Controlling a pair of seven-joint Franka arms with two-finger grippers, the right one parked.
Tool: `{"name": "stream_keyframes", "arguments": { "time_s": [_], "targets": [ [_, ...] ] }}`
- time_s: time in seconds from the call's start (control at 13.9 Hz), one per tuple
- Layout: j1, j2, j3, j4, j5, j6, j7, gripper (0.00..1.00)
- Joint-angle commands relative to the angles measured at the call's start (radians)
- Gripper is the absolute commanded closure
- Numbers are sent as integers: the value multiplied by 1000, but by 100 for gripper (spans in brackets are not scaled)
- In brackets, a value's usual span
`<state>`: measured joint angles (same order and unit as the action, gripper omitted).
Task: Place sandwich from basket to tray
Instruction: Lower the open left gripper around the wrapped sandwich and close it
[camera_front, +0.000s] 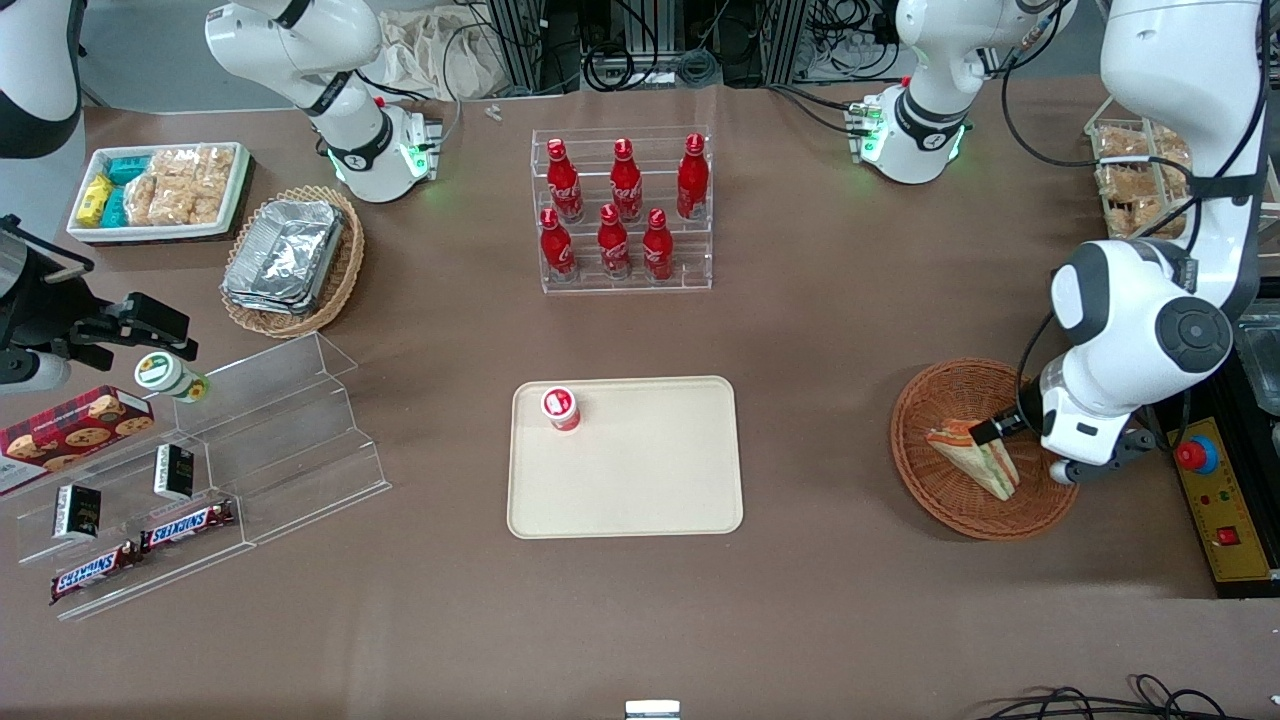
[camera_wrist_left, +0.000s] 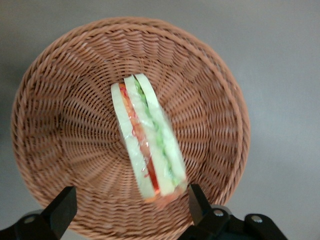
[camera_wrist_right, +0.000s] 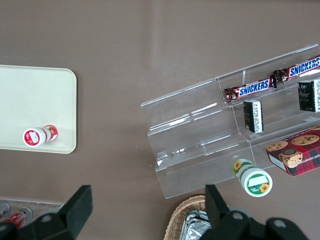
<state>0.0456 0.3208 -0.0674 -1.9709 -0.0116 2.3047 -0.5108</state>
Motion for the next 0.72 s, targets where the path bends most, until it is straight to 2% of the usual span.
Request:
{"name": "stream_keyframes", "arguments": {
  "time_s": [0.0,0.43,0.65],
  "targets": [
    [0,18,-8,-2,-24,57,-144,1],
    [-3,95,-11,-16,-21,143,-219,1],
    [-1,112,-11,-17,-16,163,-219,10]
  ]
}}
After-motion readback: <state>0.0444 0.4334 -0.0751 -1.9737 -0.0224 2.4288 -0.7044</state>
